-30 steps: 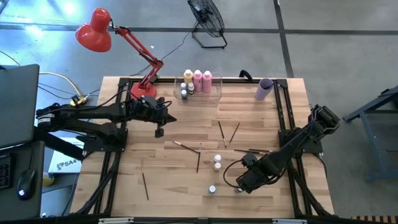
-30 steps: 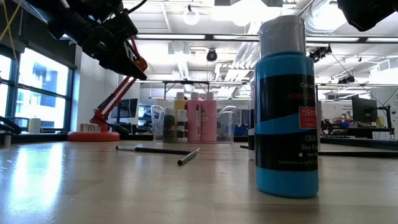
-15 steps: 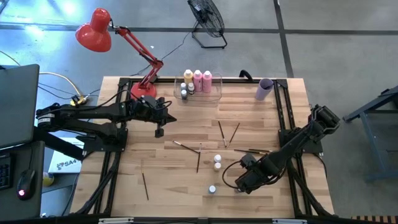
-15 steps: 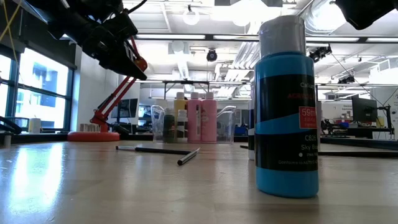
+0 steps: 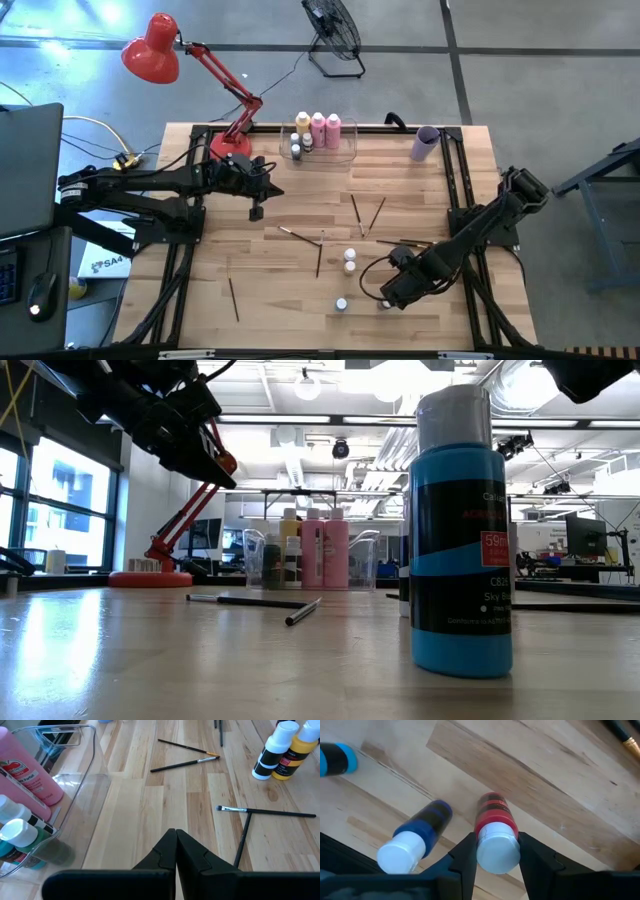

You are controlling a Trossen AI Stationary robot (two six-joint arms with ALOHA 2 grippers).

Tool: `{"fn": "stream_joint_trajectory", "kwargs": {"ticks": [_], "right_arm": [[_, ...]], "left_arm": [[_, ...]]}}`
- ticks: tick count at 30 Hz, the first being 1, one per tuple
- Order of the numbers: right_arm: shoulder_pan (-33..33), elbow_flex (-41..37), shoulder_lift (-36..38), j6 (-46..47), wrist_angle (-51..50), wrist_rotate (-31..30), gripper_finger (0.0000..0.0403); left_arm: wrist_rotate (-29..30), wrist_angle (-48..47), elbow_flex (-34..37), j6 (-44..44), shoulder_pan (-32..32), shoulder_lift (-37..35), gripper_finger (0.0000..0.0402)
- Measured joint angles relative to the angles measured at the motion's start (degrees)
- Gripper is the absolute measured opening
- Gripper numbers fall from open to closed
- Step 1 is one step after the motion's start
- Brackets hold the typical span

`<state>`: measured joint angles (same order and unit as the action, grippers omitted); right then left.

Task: Pick & Place Paint Supplies
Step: Put the small red paint bottle into the transparent bin

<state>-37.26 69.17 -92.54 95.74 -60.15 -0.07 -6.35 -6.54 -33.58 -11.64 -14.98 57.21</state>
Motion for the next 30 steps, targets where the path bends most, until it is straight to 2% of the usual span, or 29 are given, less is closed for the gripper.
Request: {"fn": "stream_joint_trajectory", "kwargs": {"ticks": [12, 30], "right_arm": [[5.3, 0.0, 5.9, -7.6, -4.6, -2.9, 0.0113], [27.1, 0.0, 14.0, -35.7, -3.4, -3.5, 0.0109]], "left_arm": [[0.0, 0.0, 0.0, 0.0, 0.0, 0.0, 0.0000], [-0.1, -4.1, 0.0, 0.2, 0.0, 0.0, 0.0000]]}}
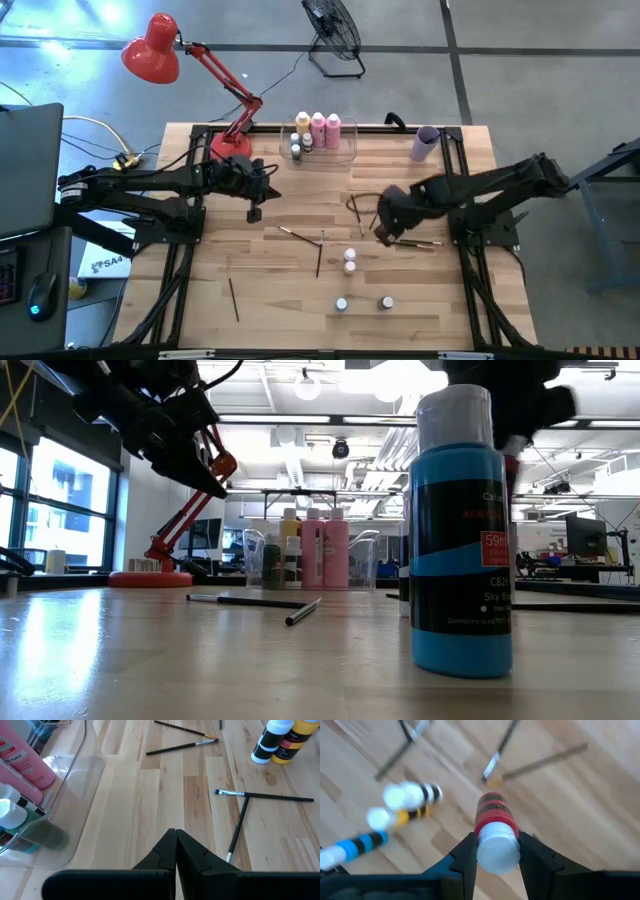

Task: Pick & Place Paint Supplies
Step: Put the small red paint bottle into the transparent bin

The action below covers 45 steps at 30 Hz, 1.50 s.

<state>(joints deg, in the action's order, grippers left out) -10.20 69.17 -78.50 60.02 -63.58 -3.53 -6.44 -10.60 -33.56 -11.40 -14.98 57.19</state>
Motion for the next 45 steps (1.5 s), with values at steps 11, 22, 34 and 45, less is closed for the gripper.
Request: {"fn": "stream_joint_trajectory", "kwargs": {"ticks": [11, 22, 34, 45], "right_arm": [[10.1, 4.6, 0.3, -19.5, 15.5, -3.6, 0.0109], [19.7, 12.3, 0.2, -33.2, 20.1, -8.5, 0.0110], [27.3, 12.4, -3.4, -40.3, 24.6, -5.2, 0.0110], [30.6, 21.9, -12.3, -45.6, 22.4, -4.0, 0.0110]], "left_arm": [[0.0, -0.1, 0.0, -0.1, 0.0, 0.0, 0.0000], [0.2, -0.3, 0.0, -0.1, 0.0, 0.0, 0.0000], [0.1, -0.2, 0.0, -0.1, 0.0, 0.0, 0.0000], [0.1, -0.3, 0.0, -0.1, 0.0, 0.0, 0.0000]]}}
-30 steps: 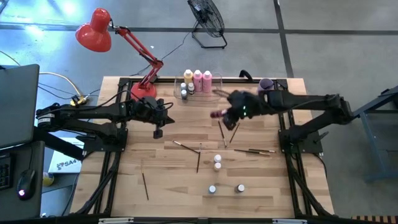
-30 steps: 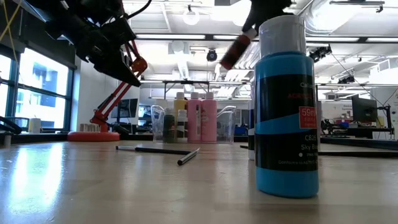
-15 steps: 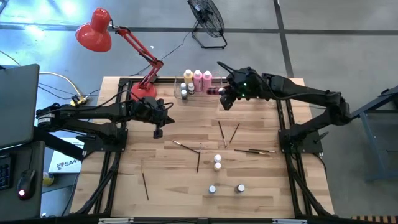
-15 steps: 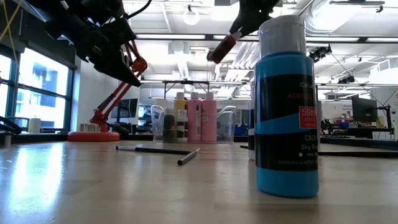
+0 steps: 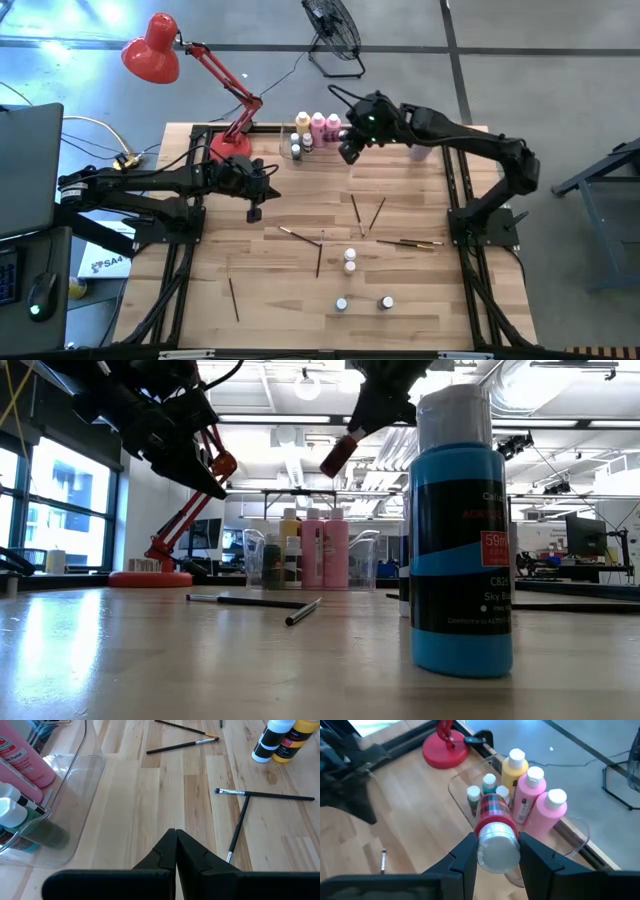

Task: Pick & Place Paint Supplies
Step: Put the small red paint bottle into the transparent bin

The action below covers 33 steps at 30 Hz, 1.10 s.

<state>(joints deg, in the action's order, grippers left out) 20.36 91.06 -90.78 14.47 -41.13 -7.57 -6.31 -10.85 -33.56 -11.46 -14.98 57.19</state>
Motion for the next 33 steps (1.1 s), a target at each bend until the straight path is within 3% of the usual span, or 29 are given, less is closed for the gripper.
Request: {"fn": "stream_joint_trajectory", "kwargs": {"ticks": [7, 10, 13, 33], "right_arm": [[1.9, 8.5, -8.5, -2.6, -6.4, -2.8, 0.0110], [3.1, 10.3, -11.6, -2.8, -7.6, -0.4, 0.0111], [4.3, 10.7, -13.5, -2.7, -7.6, 2.0, 0.0112], [7.1, 10.7, -22.8, -2.6, -12.5, 3.1, 0.0111]], "left_arm": [[0.0, 0.0, 0.0, 0.3, 0.0, 0.0, 0.0000], [-0.2, 0.0, 0.0, 1.5, 0.0, 0.0, 0.0000], [-0.2, -0.2, 0.0, 1.7, 0.0, 0.0, 0.0000], [-0.1, -1.8, 0.0, 1.8, 0.0, 0.0, 0.0000]]}}
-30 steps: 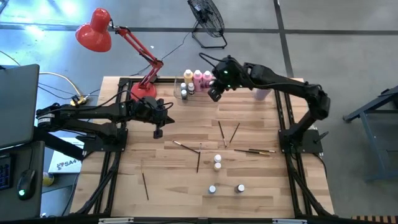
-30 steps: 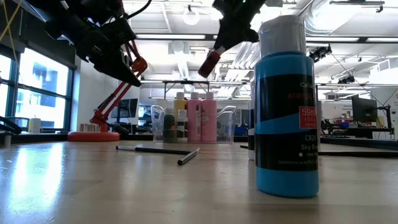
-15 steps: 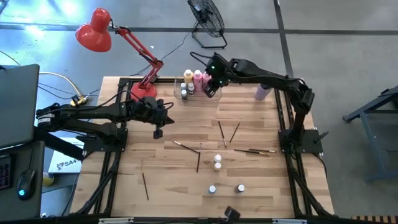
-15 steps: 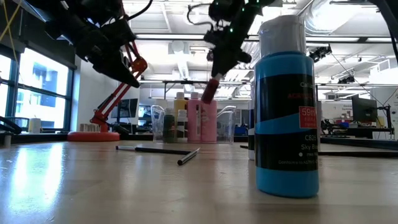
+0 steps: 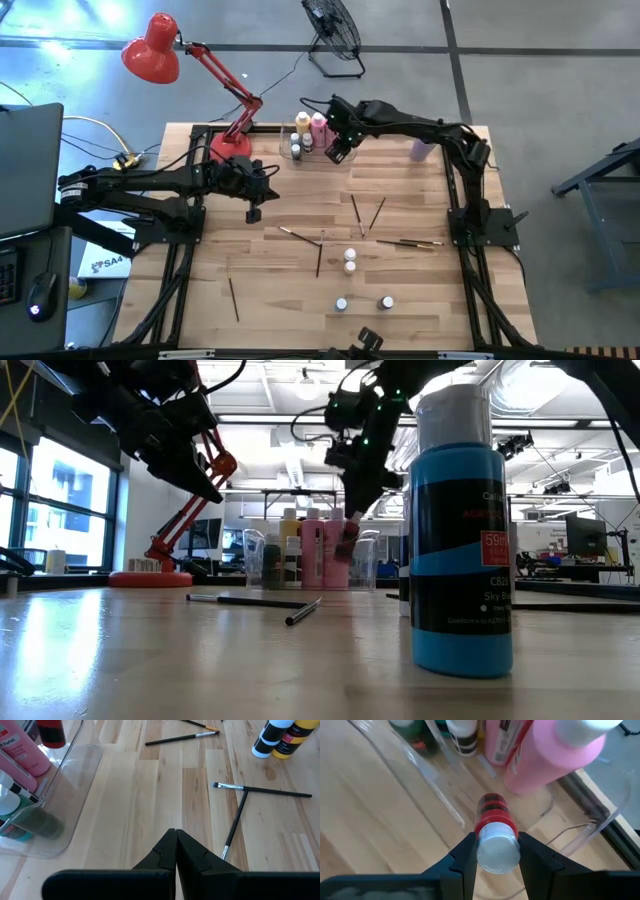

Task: Pick & Place Paint Supplies
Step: Put the small red paint bottle into the transparent bin

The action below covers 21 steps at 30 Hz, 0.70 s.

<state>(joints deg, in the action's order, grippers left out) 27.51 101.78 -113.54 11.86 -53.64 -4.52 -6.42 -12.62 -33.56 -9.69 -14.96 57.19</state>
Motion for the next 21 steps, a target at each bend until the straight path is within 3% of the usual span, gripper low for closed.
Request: {"fn": "stream_joint_trajectory", "kwargs": {"ticks": [21], "right_arm": [[2.8, 0.0, -2.3, -0.1, -5.2, 2.6, 0.0112]], "left_arm": [[0.1, -1.2, 0.0, 1.0, 0.0, 0.0, 0.0000]]}}
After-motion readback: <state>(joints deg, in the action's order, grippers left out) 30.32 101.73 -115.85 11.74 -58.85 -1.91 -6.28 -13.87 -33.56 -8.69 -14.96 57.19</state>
